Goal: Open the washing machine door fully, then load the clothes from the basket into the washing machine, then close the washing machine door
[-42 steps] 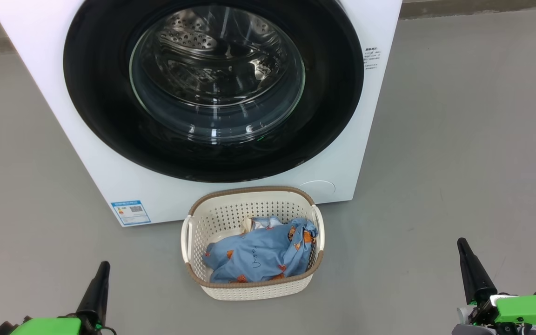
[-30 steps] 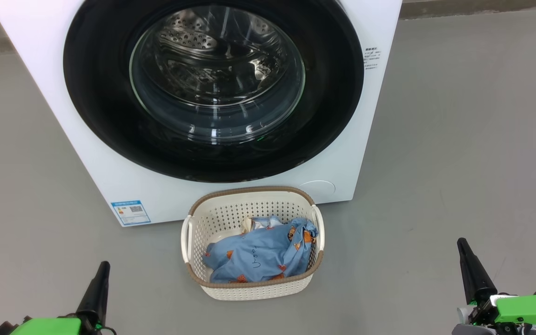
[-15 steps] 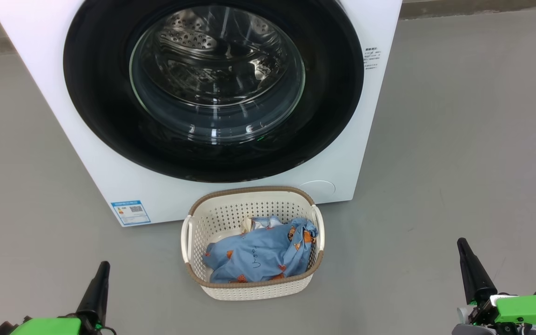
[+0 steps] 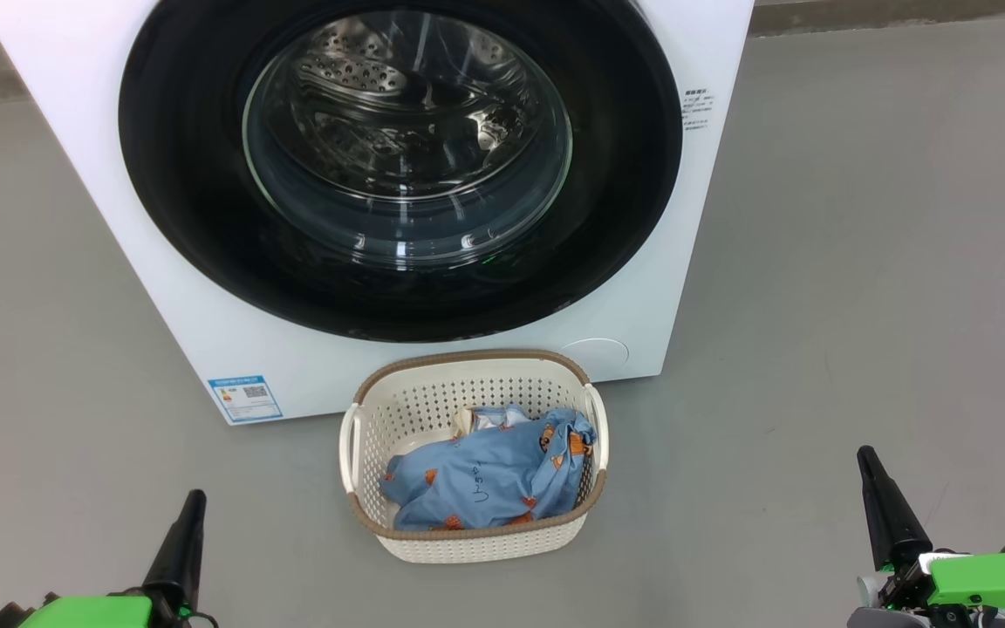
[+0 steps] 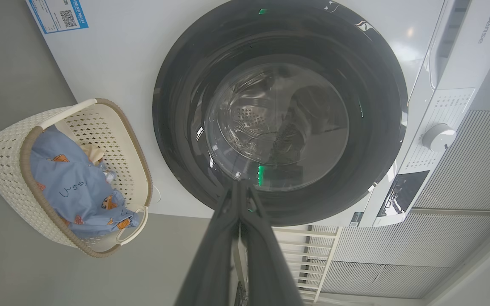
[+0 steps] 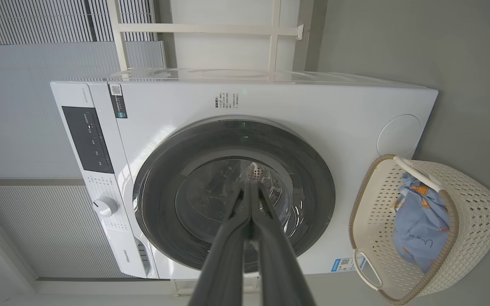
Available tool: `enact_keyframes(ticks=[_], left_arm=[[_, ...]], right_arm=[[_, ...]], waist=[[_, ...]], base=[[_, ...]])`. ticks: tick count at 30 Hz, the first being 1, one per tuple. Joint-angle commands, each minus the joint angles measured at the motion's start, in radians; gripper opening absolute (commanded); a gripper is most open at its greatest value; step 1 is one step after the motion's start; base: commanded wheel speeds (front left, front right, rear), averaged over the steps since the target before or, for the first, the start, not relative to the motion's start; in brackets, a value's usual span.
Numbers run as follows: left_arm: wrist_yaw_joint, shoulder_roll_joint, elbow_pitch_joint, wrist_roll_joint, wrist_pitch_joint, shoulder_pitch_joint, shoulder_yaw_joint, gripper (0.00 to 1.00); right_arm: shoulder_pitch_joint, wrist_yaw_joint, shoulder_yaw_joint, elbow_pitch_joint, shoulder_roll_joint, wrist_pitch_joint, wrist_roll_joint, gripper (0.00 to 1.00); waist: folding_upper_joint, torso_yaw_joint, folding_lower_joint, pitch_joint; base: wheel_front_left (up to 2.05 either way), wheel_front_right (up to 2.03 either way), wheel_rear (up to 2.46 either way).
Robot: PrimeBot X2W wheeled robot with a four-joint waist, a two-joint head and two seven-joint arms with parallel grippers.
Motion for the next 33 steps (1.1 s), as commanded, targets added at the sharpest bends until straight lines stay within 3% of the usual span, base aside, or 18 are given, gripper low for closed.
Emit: enact_keyframes(ticks=[1,18,19,29,33], left_arm=[[-0.004,0.013,-0.019,0.015,0.007,-0.043,0.036,0.0],[-0.004,0.013,-0.019,0.015,0.007,-0.043,0.036,0.0],[0.0,0.0,0.0,0.0,0.0,0.0,0.0,1.0],[0.0,-0.011,0.017,0.005,-0.021,0.02,-0.012,1.0],[0.0,-0.01,0.01,0.01,-0.033,0.024,-0.015,1.0]], right_arm=[[-0.041,0.002,0.022,-0.025,-0.004,0.009,-0.005,0.0],[-0.041,0.002,0.022,-0.025,-0.004,0.009,-0.005,0.0],[0.0,0.0,0.0,0.0,0.0,0.0,0.0,1.0],[0.019,0.0,0.008,0.016,0.007,-0.022,-0.009,1.0],[0.023,0.0,0.012,0.005,0.006,-0.034,-0.014,1.0]], waist=[[-0.0001,0.0,0.0,0.0],[-0.0001,0.0,0.0,0.0],[-0.0001,0.0,0.0,0.0],[-0.0001,-0.001,0.0022,-0.002],[-0.0001,-0.002,0.0002,-0.003]], base=[[0.0,0.0,0.0],[0.0,0.0,0.0],[0.0,0.0,0.0],[0.0,0.0,0.0],[0.0,0.0,0.0]])
